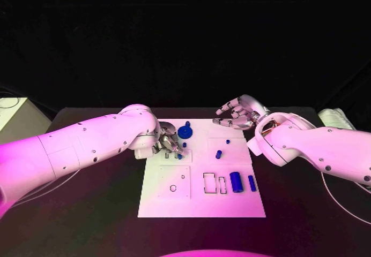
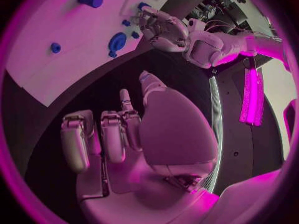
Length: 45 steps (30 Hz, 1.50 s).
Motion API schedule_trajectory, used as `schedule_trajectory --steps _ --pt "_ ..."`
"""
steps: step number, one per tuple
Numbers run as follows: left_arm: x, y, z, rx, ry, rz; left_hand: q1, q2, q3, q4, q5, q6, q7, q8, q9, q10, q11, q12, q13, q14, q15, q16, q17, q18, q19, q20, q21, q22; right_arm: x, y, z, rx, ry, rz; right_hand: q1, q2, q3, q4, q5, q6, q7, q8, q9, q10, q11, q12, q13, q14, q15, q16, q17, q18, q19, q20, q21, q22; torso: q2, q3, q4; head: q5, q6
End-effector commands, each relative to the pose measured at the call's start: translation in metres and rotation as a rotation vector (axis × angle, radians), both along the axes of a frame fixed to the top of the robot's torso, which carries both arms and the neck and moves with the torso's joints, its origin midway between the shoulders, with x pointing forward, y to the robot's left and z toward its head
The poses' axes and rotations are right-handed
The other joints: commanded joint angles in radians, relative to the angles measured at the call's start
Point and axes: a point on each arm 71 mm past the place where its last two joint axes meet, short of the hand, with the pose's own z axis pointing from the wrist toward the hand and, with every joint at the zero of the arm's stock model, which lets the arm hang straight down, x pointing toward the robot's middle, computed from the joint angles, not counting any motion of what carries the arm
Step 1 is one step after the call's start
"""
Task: Assemble the parts on the task board
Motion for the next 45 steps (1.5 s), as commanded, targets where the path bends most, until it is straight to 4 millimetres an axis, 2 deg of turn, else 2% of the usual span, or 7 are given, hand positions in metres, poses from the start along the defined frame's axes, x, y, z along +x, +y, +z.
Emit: schedule_trajectory --steps 1,6,9,12,17,34,45 --pt "0.000 -0.001 0.000 -0.006 0.004 -0.006 0.019 -0.001 0.020 -0.001 0.005 -0.002 -0.007 -0.003 0.004 0.006 -0.005 0.004 0.001 0.083 -0.010 0.001 0.218 -0.015 0.006 -0.006 0.007 0.002 0.000 0.002 -0.001 -0.017 0.003 0.019 -0.006 0.002 0.001 0.000 -0.006 0.002 -0.001 0.004 -0.001 0.039 -0.001 0.001 0.203 0.102 0.001 0.001 0.256 -0.007 0.105 -0.002 0.002 0.263 0.001 -0.0004 -0.0009 0.001 -0.001" --pt "0.000 0.002 0.000 -0.004 0.005 -0.001 0.107 -0.023 0.185 -0.042 0.010 -0.008 -0.011 -0.014 0.025 0.001 -0.009 -0.015 -0.009 0.084 -0.015 0.001 0.221 -0.015 0.005 -0.012 0.007 0.003 0.000 0.001 -0.001 -0.018 0.004 0.019 -0.005 0.004 0.002 0.000 -0.002 0.002 -0.002 0.004 -0.001 0.040 -0.001 0.002 0.204 0.102 0.001 0.001 0.256 -0.007 0.105 -0.002 0.002 0.263 0.000 -0.0003 -0.0006 0.002 -0.001" --pt "0.000 0.005 0.000 -0.002 0.005 0.003 0.097 -0.097 0.391 -0.119 0.058 -0.012 0.003 -0.005 0.063 0.001 0.000 -0.042 -0.030 0.084 -0.008 0.001 0.221 -0.015 0.005 -0.007 0.009 0.005 0.000 0.001 -0.001 -0.019 0.006 0.018 -0.005 0.004 0.002 0.000 -0.002 0.002 -0.002 0.004 -0.001 0.040 -0.001 0.002 0.204 0.102 0.001 0.001 0.256 -0.007 0.105 -0.002 0.002 0.263 0.000 -0.0005 0.0003 0.000 -0.001" --pt "0.000 0.006 0.000 -0.002 0.005 0.007 0.056 -0.115 0.447 -0.153 0.102 -0.009 0.006 -0.001 0.083 0.005 0.002 -0.045 -0.031 0.085 -0.006 0.001 0.222 -0.015 0.004 -0.006 0.011 0.007 0.000 0.001 -0.001 -0.020 0.007 0.017 -0.005 0.004 0.003 0.000 -0.001 0.003 -0.002 0.005 -0.001 0.040 -0.001 0.002 0.204 0.102 0.001 0.001 0.256 -0.007 0.105 -0.002 0.002 0.263 0.001 -0.0003 -0.0002 0.000 -0.002" --pt "0.000 0.008 0.001 -0.019 0.003 0.021 0.029 -0.121 0.474 -0.180 0.129 -0.004 0.006 -0.001 0.095 0.011 0.001 -0.042 -0.025 0.086 -0.007 0.002 0.224 -0.015 0.006 -0.005 0.013 0.010 0.000 0.000 -0.001 -0.020 0.007 0.015 -0.005 0.005 0.003 0.000 0.000 0.003 -0.002 0.005 -0.001 0.041 -0.001 0.005 0.205 0.103 0.001 0.001 0.257 -0.007 0.105 -0.002 0.002 0.263 0.001 -0.0006 -0.0010 0.000 -0.002" --pt "-0.001 0.016 0.011 -0.133 -0.069 0.125 -0.084 -0.172 0.518 -0.271 0.395 0.079 -0.027 0.005 0.139 0.152 -0.031 0.057 0.130 0.105 -0.037 0.019 0.263 -0.029 0.059 -0.033 0.045 0.076 0.000 -0.002 -0.002 -0.021 0.007 0.011 -0.006 0.005 0.003 0.000 0.001 0.003 -0.002 0.005 -0.001 0.041 -0.001 0.004 0.205 0.102 0.001 0.001 0.256 -0.007 0.105 -0.002 0.002 0.263 0.000 0.0007 -0.0001 0.004 -0.001" --pt "-0.007 0.011 0.009 -0.079 -0.191 0.101 -0.107 -0.179 0.524 -0.284 0.430 0.096 -0.038 0.013 0.152 0.184 -0.042 0.081 0.165 0.105 -0.047 0.019 0.263 -0.033 0.076 -0.042 0.053 0.097 -0.001 -0.003 -0.003 -0.022 0.009 0.008 -0.007 0.005 0.002 0.000 0.002 0.003 -0.002 0.006 -0.001 0.041 -0.001 0.004 0.205 0.102 0.001 0.000 0.255 -0.007 0.105 -0.002 0.002 0.263 0.000 -0.0002 0.0019 0.006 -0.007"
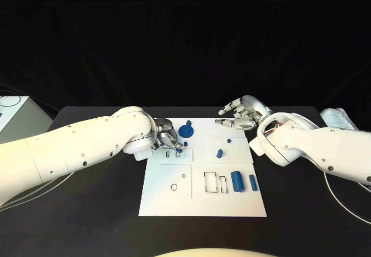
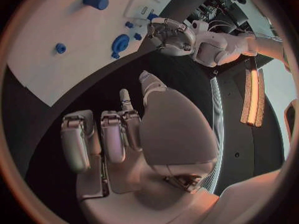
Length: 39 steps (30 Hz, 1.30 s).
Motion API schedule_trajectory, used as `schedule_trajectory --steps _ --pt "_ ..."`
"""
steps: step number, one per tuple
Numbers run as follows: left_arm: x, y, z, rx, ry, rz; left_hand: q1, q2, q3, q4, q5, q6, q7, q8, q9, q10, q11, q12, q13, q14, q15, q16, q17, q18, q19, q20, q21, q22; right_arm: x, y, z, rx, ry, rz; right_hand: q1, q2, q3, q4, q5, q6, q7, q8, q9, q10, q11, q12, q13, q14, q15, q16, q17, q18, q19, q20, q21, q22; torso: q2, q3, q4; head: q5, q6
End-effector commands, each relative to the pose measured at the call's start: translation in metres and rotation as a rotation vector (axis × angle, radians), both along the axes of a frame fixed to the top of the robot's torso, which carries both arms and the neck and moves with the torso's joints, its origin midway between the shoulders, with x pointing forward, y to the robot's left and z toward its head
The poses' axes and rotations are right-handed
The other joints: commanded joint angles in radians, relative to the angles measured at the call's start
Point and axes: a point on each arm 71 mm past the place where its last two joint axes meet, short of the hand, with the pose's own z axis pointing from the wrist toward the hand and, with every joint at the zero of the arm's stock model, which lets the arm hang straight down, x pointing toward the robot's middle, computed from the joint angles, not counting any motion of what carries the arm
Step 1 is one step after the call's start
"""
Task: Assemble the parts on the task board
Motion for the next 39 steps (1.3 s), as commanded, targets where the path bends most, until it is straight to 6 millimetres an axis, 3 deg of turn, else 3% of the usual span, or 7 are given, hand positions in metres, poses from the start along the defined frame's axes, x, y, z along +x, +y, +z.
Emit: schedule_trajectory --steps 1,25,39 --pt "0.001 -0.001 0.002 0.024 -0.098 0.004 0.000 0.007 0.210 -0.215 0.006 0.008 -0.001 0.004 0.004 0.006 0.000 0.005 0.002 0.104 -0.007 0.004 0.263 -0.018 0.010 -0.001 0.005 0.008 0.000 0.001 -0.001 -0.011 -0.002 0.014 -0.007 0.005 0.002 0.000 0.002 0.003 -0.002 0.006 -0.001 0.041 -0.001 0.004 0.204 0.102 0.001 0.000 0.255 -0.007 0.105 -0.002 0.002 0.263 0.000 -0.0009 0.0004 0.001 -0.003" --pt "-0.006 -0.003 -0.012 0.092 -0.104 -0.039 -0.010 0.004 0.224 -0.221 0.020 0.014 -0.005 0.009 0.010 0.003 -0.004 -0.008 -0.017 0.104 -0.011 0.004 0.263 -0.019 0.016 -0.006 0.008 0.015 0.000 0.000 -0.001 -0.013 -0.005 0.012 -0.009 0.005 0.002 0.001 0.006 0.003 -0.002 0.007 -0.002 0.039 -0.001 0.001 0.202 0.102 0.000 0.000 0.254 -0.007 0.105 -0.002 0.002 0.263 0.003 -0.0011 -0.0021 0.011 -0.008" --pt "-0.007 -0.001 -0.016 0.107 -0.069 -0.055 -0.013 0.004 0.226 -0.221 0.021 0.014 -0.005 0.009 0.011 0.001 -0.004 -0.011 -0.021 0.104 -0.011 0.004 0.263 -0.019 0.016 -0.006 0.008 0.015 -0.001 0.001 -0.001 -0.022 -0.011 0.019 -0.009 0.005 0.002 0.001 0.006 0.003 -0.002 0.007 -0.002 0.039 -0.001 0.001 0.202 0.102 0.000 0.000 0.254 -0.007 0.105 -0.002 0.002 0.263 0.002 -0.0012 -0.0019 0.004 -0.018"
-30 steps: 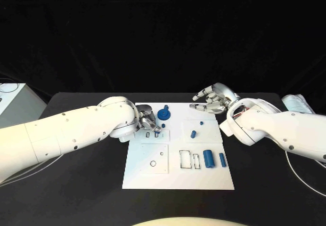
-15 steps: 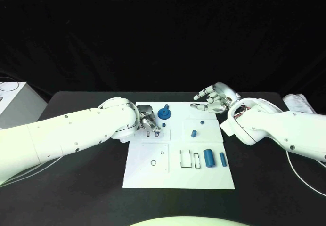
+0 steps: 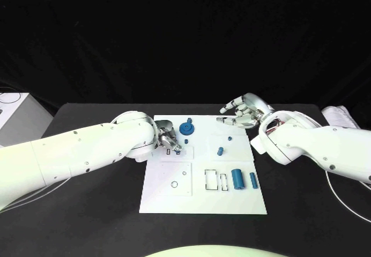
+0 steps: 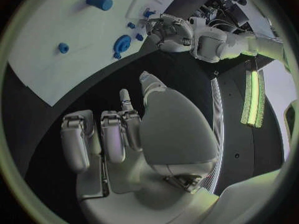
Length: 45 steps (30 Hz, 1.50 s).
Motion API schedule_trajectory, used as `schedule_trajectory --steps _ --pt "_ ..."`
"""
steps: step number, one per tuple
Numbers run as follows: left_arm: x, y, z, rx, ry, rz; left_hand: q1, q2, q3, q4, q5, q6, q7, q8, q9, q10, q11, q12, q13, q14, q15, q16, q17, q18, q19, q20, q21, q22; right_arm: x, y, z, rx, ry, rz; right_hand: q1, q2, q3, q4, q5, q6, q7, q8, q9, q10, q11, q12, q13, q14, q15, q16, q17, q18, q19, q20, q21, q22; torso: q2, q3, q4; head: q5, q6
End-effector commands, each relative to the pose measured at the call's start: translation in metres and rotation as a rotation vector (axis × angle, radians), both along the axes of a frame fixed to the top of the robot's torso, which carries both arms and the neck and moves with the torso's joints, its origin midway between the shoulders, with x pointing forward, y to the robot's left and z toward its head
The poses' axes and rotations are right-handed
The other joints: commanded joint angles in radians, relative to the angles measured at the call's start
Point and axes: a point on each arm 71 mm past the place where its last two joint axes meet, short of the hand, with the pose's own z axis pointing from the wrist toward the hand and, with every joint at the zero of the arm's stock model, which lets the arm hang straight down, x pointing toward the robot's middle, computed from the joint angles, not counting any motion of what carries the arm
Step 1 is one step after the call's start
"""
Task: Assemble the parts on the task board
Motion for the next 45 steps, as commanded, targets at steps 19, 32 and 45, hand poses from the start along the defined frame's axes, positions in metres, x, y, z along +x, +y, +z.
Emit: schedule_trajectory --steps 19,32,45 --pt "-0.0032 -0.0032 -0.0038 0.039 0.045 -0.051 -0.002 0.009 0.228 -0.221 0.007 0.008 0.000 0.005 0.003 -0.007 -0.001 -0.012 -0.008 0.104 -0.005 0.004 0.263 -0.019 0.004 -0.003 0.004 0.013 -0.0008 0.0035 -0.0016 -0.014 -0.003 0.023 -0.005 0.001 0.002 0.001 0.006 0.003 -0.002 0.007 -0.001 0.039 -0.001 0.001 0.202 0.102 0.000 0.000 0.254 -0.007 0.105 -0.002 0.002 0.263 -0.001 -0.0006 0.0007 -0.001 -0.008" --pt "-0.0028 -0.0041 -0.0063 0.041 0.073 -0.056 -0.016 0.015 0.225 -0.216 -0.003 0.005 -0.001 0.006 0.008 -0.003 -0.001 -0.014 -0.010 0.104 -0.004 0.004 0.263 -0.019 0.002 -0.003 0.002 0.011 -0.0009 0.0033 -0.0018 -0.014 -0.002 0.022 -0.005 0.001 0.002 0.001 0.006 0.003 -0.002 0.007 -0.001 0.039 -0.001 0.001 0.202 0.102 0.000 0.000 0.254 -0.007 0.105 -0.002 0.002 0.263 0.000 -0.0001 -0.0002 -0.001 -0.011" --pt "-0.0010 -0.0068 -0.0083 0.028 0.085 -0.046 -0.042 0.034 0.196 -0.199 -0.015 0.011 -0.012 0.021 0.025 0.019 -0.008 0.000 0.014 0.104 -0.009 0.004 0.263 -0.020 0.007 -0.006 0.002 0.018 -0.0008 0.0033 -0.0015 -0.025 -0.010 0.022 -0.008 0.001 0.002 0.001 0.010 0.003 -0.003 0.008 -0.002 0.038 -0.002 0.000 0.201 0.101 0.000 -0.001 0.252 -0.007 0.105 -0.003 0.002 0.263 0.000 0.0001 -0.0006 -0.003 -0.011"
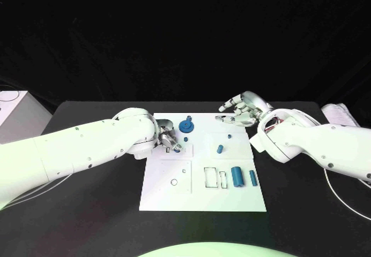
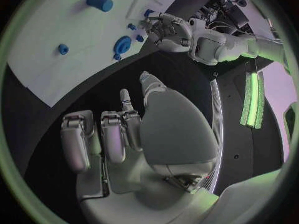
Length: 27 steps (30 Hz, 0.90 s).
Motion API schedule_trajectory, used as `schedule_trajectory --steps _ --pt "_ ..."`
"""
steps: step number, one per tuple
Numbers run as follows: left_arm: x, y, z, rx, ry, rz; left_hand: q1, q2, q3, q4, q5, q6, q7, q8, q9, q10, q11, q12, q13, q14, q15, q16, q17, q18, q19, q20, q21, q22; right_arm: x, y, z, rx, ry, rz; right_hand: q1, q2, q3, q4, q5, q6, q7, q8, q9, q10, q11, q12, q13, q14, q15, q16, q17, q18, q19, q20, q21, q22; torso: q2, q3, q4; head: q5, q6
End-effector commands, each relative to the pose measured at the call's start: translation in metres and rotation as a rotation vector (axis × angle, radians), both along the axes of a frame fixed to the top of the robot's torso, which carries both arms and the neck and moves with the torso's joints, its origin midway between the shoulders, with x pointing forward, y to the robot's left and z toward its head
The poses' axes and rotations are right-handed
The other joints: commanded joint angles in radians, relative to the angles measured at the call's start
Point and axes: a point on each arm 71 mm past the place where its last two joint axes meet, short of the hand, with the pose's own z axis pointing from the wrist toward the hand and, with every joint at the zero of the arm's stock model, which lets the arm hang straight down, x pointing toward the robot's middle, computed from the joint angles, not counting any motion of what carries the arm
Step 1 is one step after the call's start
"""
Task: Assemble the parts on the task board
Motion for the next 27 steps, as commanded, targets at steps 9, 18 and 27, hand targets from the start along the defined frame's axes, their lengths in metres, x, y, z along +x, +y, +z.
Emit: schedule_trajectory --steps 9,18,27 --pt "-0.0035 -0.0060 -0.0054 -0.008 0.046 -0.019 -0.022 0.019 0.163 -0.186 -0.013 0.009 -0.017 0.011 0.009 0.019 -0.006 0.012 0.010 0.104 -0.014 0.004 0.264 -0.021 0.006 -0.007 0.001 0.021 -0.0005 0.0013 0.0000 -0.018 -0.006 0.015 -0.012 0.002 0.001 0.002 0.004 0.004 -0.003 0.004 -0.002 0.039 -0.002 0.000 0.202 0.101 0.000 -0.001 0.252 -0.007 0.105 -0.003 0.002 0.263 -0.001 0.0005 0.0003 -0.003 -0.001" --pt "-0.0021 -0.0059 -0.0057 -0.007 0.046 -0.015 -0.042 0.031 0.059 -0.149 -0.022 0.012 -0.027 0.004 0.012 0.025 -0.012 0.011 0.014 0.104 -0.019 0.004 0.264 -0.021 0.006 -0.013 -0.004 0.018 -0.0008 0.0010 0.0000 -0.017 -0.006 0.015 -0.020 0.003 -0.001 0.003 0.003 0.004 -0.003 0.005 -0.002 0.038 -0.002 0.000 0.201 0.101 0.000 -0.002 0.251 -0.007 0.105 -0.003 0.002 0.263 -0.001 0.0002 0.0002 -0.004 -0.002" --pt "-0.0013 -0.0047 -0.0060 -0.004 0.046 -0.012 -0.046 0.038 -0.080 -0.092 -0.035 0.027 -0.033 -0.014 0.003 0.023 -0.015 0.010 0.021 0.104 -0.023 0.004 0.264 -0.022 0.009 -0.017 -0.007 0.019 -0.0010 0.0007 0.0001 -0.017 -0.006 0.014 -0.024 0.004 -0.002 0.003 0.002 0.004 -0.003 0.006 -0.002 0.039 -0.002 0.000 0.202 0.101 0.000 -0.002 0.251 -0.007 0.105 -0.003 0.002 0.263 -0.002 -0.0001 0.0008 -0.006 -0.003"
